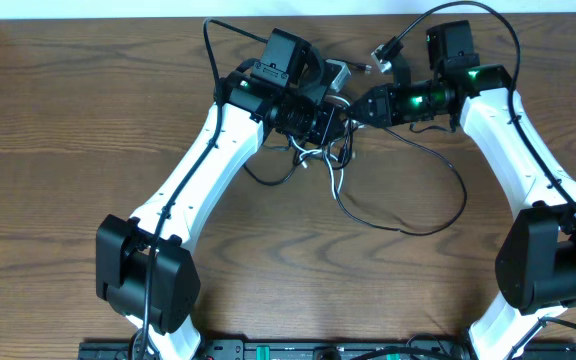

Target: Untangle cables

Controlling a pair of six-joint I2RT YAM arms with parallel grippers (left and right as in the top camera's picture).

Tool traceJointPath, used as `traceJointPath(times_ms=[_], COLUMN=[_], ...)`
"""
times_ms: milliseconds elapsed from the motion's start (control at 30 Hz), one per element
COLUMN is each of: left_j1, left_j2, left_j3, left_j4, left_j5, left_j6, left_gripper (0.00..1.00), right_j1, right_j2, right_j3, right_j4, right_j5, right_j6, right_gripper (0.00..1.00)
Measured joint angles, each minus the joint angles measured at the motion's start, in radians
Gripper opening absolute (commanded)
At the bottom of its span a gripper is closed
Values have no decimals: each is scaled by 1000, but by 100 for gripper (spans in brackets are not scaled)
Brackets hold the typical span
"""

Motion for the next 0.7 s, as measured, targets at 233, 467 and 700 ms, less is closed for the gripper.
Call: traceJointPath(times_ms=[233,467,700], left_j1=[0,0,0], left_j2=[0,0,0], left_j3=[0,0,0], left_j4=[-1,-13,-14], left_j5=[-7,-25,-29], left_j6=[0,0,0], left_gripper=[7,7,8], right_j1=[1,1,9], right_j2=[0,0,0], right_j3=[0,0,0], right_j4=[-5,-9,-14], right_j5=[9,55,85], right_j6=[4,9,18], right_gripper=[6,1,26])
